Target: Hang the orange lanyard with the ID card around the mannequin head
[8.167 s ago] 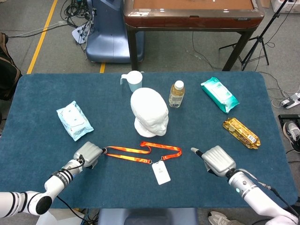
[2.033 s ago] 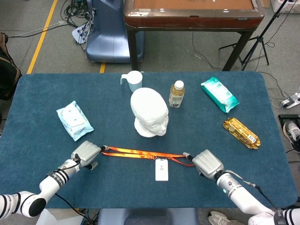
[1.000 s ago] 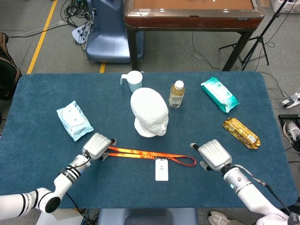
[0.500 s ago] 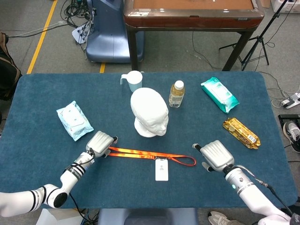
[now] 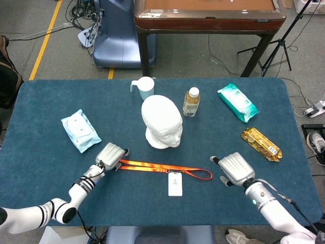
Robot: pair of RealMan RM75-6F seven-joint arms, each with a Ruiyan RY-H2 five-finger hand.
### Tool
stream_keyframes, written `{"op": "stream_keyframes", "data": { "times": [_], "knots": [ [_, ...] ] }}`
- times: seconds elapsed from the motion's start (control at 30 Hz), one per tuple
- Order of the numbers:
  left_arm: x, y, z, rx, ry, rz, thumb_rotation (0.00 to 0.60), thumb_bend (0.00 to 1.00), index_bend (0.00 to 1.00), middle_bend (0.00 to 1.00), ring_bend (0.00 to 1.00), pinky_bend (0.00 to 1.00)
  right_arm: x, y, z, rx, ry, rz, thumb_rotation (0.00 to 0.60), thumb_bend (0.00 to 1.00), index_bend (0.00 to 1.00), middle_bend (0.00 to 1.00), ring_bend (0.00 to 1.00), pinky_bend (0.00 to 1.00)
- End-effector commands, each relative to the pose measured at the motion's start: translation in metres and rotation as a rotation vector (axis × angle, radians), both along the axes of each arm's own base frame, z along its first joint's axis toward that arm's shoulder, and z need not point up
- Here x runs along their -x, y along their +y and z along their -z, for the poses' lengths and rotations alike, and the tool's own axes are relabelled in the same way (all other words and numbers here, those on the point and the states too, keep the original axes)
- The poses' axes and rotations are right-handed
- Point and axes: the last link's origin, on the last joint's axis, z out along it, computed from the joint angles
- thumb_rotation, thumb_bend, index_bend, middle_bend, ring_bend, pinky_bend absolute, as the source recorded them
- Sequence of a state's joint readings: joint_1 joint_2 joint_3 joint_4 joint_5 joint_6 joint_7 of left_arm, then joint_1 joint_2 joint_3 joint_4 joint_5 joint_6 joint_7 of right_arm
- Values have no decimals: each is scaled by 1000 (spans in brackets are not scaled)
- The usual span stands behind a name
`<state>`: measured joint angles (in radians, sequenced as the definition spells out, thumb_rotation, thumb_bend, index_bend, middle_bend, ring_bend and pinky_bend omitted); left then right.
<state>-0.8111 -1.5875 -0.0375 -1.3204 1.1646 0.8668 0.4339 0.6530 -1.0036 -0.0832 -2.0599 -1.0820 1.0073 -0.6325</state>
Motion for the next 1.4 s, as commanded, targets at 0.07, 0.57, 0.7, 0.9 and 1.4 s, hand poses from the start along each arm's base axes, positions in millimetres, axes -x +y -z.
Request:
{"op": "stream_keyframes", "data": {
  "times": [0.07,0.57,0.7,0.9,1.4],
  "knots": [
    [-4,0,3,2,-20,7,600,291,377,979,924,871,1,0,0,-2,0,5,600,341,247,945,1000,1000],
    [-8,14,7,-28,-65,-36,600,292,399,986,928,875,9,-1,-2,-8,-7,30,600,341,248,948,1000,1000],
    [-4,14,7,-23,-74,-58,600,292,400,986,928,875,10,-2,-1,-15,-8,32,600,341,248,949,1000,1000],
    [-5,11,5,-11,-105,-61,600,292,409,986,928,875,11,-2,1,-21,-6,33,600,341,248,951,1000,1000],
    [-4,-1,2,6,-71,-22,600,292,385,983,924,876,10,-2,2,-34,-4,36,600,341,248,954,1000,1000]
  ]
}}
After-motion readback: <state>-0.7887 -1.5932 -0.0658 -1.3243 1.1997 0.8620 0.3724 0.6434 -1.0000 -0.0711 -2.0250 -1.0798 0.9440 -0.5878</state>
